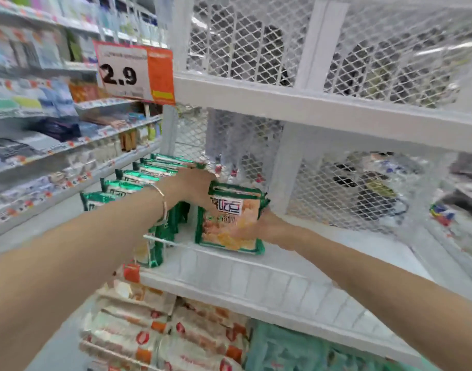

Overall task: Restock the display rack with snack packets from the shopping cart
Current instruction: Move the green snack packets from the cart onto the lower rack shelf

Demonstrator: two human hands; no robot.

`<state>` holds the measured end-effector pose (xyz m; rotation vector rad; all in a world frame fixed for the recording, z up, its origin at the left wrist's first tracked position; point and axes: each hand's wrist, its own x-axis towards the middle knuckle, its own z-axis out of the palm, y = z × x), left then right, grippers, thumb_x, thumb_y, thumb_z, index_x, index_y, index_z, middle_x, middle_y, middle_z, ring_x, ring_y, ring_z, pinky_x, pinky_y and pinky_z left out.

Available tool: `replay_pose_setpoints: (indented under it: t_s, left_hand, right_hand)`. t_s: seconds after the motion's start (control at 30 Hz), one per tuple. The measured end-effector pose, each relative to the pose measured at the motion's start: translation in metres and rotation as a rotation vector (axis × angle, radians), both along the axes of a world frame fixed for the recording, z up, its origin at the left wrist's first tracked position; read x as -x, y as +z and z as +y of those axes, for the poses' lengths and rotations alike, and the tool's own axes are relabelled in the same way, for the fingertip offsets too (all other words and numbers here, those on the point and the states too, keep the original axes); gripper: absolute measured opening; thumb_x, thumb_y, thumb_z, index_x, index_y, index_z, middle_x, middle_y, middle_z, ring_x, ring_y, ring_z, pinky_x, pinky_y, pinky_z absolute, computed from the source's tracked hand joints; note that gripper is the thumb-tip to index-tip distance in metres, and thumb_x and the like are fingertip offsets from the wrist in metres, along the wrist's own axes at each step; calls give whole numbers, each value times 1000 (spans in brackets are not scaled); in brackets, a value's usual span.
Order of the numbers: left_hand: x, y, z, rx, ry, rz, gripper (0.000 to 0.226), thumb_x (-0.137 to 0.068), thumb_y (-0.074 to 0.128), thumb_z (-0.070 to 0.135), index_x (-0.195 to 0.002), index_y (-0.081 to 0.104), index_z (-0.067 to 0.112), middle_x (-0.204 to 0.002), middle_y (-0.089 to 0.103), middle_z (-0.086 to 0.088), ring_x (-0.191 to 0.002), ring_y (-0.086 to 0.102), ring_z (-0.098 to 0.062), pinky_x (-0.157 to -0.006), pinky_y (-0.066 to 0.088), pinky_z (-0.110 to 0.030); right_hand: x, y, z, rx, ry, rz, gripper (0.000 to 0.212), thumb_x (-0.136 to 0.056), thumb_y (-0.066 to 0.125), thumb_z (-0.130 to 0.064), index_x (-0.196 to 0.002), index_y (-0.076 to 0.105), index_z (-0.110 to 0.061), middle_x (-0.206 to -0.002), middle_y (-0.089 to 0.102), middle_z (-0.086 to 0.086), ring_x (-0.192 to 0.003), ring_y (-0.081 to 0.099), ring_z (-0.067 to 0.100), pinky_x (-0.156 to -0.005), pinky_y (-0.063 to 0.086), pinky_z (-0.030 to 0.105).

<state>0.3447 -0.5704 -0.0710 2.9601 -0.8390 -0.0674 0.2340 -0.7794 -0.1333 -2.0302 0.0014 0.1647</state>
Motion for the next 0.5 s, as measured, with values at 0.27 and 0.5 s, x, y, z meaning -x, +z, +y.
replay_pose_setpoints:
  t_s: [0.27, 0.5]
  left_hand:
    - [-14, 23, -2, -374, -10, -206, 98, -81, 53, 78, -156, 28, 20, -156, 30, -10, -144, 27, -32, -117, 26, -48]
    - [-41, 12, 8, 2, 30, -50, 88, -82, 75, 52, -155, 31, 31, -151, 44, -4, -132, 47, -26, -110, 40, -45]
  right_hand:
    - [-75, -36, 16, -173, -168, -118, 112, -43, 100, -25, -141, 47, -16, -128, 65, 5, -117, 63, 25, -96, 56, 42]
    - [-91, -35, 34, -251, -167, -190, 104, -48, 98, -24, -136, 42, -24, -124, 63, -5, -123, 57, 19, -105, 48, 39]
